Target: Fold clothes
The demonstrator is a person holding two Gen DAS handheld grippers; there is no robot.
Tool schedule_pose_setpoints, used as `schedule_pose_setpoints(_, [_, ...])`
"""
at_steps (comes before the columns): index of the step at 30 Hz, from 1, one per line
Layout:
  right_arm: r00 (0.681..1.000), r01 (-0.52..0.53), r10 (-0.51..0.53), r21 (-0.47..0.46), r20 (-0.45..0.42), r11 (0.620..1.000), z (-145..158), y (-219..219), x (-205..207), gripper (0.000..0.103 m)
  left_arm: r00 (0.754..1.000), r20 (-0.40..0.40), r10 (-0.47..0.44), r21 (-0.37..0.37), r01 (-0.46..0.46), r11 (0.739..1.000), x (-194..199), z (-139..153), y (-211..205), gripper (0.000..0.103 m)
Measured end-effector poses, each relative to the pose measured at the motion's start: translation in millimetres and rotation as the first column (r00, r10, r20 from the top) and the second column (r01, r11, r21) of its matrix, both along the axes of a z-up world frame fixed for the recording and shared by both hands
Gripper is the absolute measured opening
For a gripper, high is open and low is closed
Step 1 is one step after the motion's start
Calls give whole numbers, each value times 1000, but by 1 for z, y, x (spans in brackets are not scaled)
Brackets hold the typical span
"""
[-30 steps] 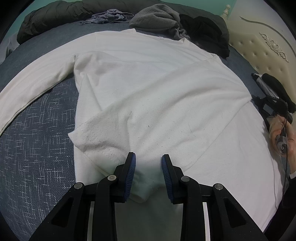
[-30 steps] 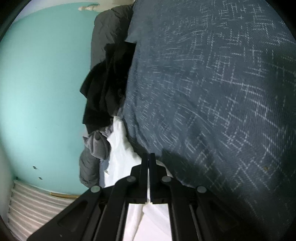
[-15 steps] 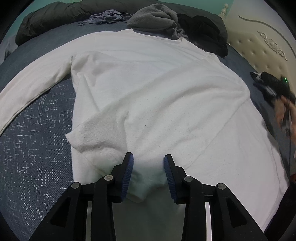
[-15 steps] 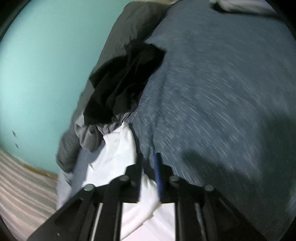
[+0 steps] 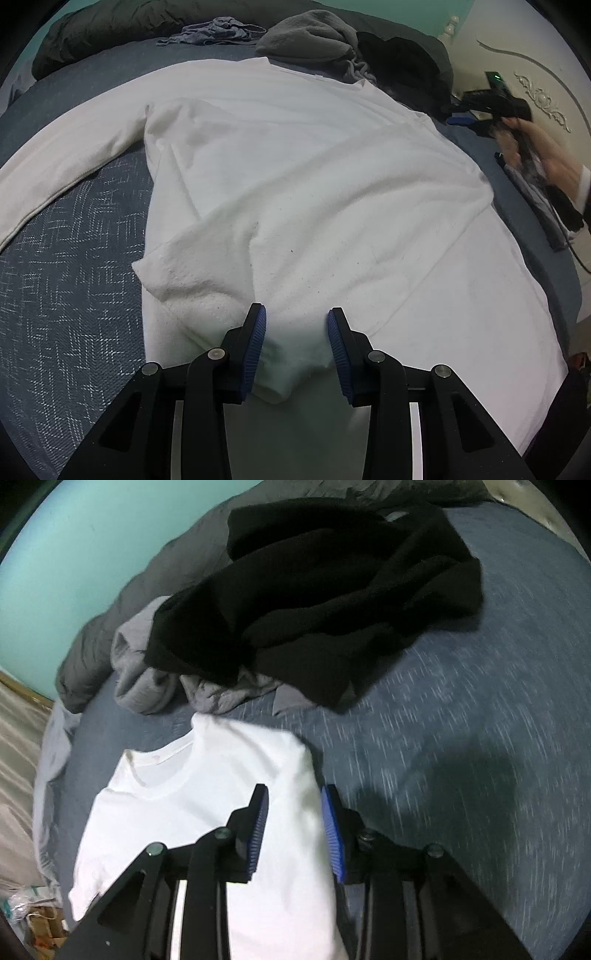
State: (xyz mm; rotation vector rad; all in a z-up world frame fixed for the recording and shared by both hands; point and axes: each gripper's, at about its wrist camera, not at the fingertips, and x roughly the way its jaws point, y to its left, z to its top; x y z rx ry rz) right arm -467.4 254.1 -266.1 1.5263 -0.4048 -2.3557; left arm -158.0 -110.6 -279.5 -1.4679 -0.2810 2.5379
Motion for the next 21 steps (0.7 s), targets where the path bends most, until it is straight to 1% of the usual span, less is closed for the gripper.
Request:
schedule_pose_setpoints(4, [1000, -10, 9, 65, 24, 998, -9, -17, -24, 30, 1000, -2, -1, 6, 1, 1000, 1, -1, -2, 38])
schedule_pose_setpoints(7, [999, -44, 41, 119, 31, 992, -16, -32, -32, 28, 1000, -3, -2, 9, 2, 1000, 2, -1, -2, 38])
schedule_pose_setpoints(8, [998, -55, 52, 142, 29, 988, -19, -36, -34, 23, 1000, -4, -2, 10, 2, 1000, 2, -1, -3, 38])
schedule_pose_setpoints(9, [998, -58, 55, 159, 26, 986, -21, -39, -36, 8, 1000, -4, -2, 10, 2, 1000, 3, -1, -3, 38])
schedule_pose_setpoints(12, [999, -46, 45, 201, 12, 979, -24, -43, -40, 3, 1000, -6, -3, 13, 3, 1000, 3, -1, -4, 38])
schedule_pose_setpoints(15, [999, -30, 37, 225, -27, 974, -23, -45, -46, 2, 1000, -8, -4, 16, 4, 1000, 4, -2, -4, 38])
schedule_pose_setpoints(17, [998, -40, 52, 242, -43, 969, -24, -51, -49, 2, 1000, -8, -4, 16, 4, 1000, 5, -2, -5, 38])
schedule_pose_setpoints(19, [998, -44, 56, 262, -40, 964, -28, -55, -52, 2, 1000, -8, -4, 16, 4, 1000, 6, -2, -5, 38])
schedule_pose_setpoints(21, [999, -32, 39, 244, -26, 969, -33, -53, -55, 2, 1000, -8, -5, 14, 5, 1000, 8, -1, -5, 38])
